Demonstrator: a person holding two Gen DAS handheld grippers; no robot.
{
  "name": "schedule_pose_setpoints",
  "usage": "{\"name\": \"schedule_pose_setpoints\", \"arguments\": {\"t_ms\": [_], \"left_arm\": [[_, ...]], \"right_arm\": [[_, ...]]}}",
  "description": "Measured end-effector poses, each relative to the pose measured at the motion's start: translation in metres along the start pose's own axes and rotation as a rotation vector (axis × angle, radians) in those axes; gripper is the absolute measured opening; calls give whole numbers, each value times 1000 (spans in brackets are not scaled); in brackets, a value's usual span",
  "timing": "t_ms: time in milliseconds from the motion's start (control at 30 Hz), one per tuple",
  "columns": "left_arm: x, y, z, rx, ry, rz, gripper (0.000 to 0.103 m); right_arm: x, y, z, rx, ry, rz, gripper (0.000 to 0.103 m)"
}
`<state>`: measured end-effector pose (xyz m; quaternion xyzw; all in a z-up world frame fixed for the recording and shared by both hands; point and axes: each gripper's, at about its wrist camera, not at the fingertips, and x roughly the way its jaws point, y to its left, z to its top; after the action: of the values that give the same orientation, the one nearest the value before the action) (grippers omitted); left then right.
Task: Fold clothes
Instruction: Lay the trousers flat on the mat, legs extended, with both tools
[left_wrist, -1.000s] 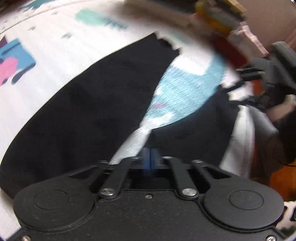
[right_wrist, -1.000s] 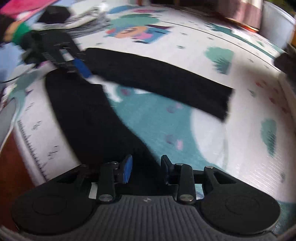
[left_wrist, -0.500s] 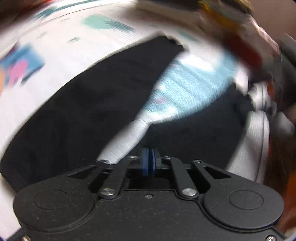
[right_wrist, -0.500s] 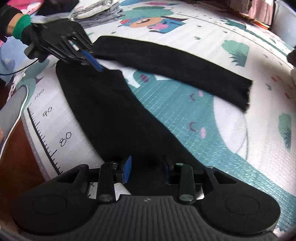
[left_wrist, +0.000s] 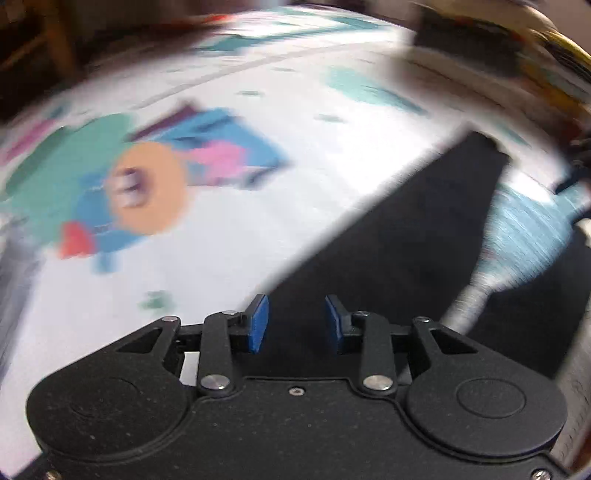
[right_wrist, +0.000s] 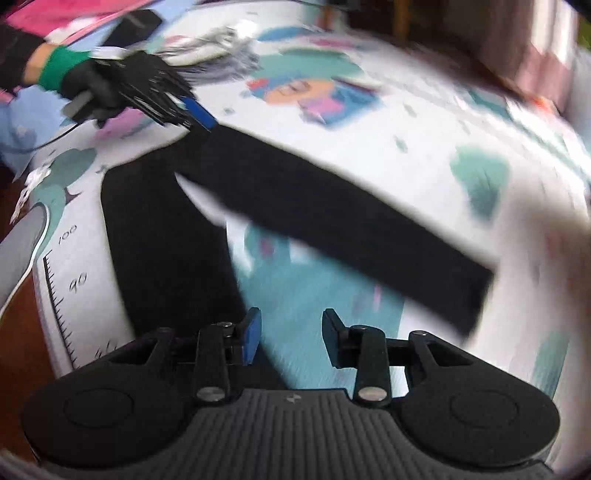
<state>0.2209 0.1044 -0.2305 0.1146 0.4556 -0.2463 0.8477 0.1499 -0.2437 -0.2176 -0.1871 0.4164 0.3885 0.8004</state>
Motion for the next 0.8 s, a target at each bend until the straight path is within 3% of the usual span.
{"name": "schedule_pose_setpoints", "arguments": {"t_ms": [100, 167, 267, 333, 433, 467, 500, 533, 633, 800], "left_arm": [[-11, 37, -4, -206, 2, 33, 32], [-13, 56, -15, -340, 18, -5, 32], [-11, 74, -31, -497, 33, -121, 32], [-6, 71, -36, -492, 45, -148, 32], [7, 66, -37, -459, 85, -123, 30], [9, 68, -37, -459, 67, -127, 24], [6, 69, -37, -465, 48, -132, 11], [4, 71, -36, -472, 28, -136, 9], [-6, 77, -37, -518, -60, -150, 7], [9, 80, -41, -561, -27, -128, 8]], "right_arm": [[17, 1, 49, -125, -1, 55, 37], [40, 9, 75, -218, 9, 89, 37], [79, 21, 91, -308, 21, 92, 37], [99, 25, 91, -297, 25, 93, 37], [118, 32, 81, -278, 36, 83, 37], [121, 34, 79, -286, 34, 76, 37], [123, 35, 77, -291, 28, 77, 37], [125, 35, 76, -294, 24, 77, 38], [128, 31, 80, -260, 16, 58, 38], [133, 10, 85, -90, 21, 88, 39]]}}
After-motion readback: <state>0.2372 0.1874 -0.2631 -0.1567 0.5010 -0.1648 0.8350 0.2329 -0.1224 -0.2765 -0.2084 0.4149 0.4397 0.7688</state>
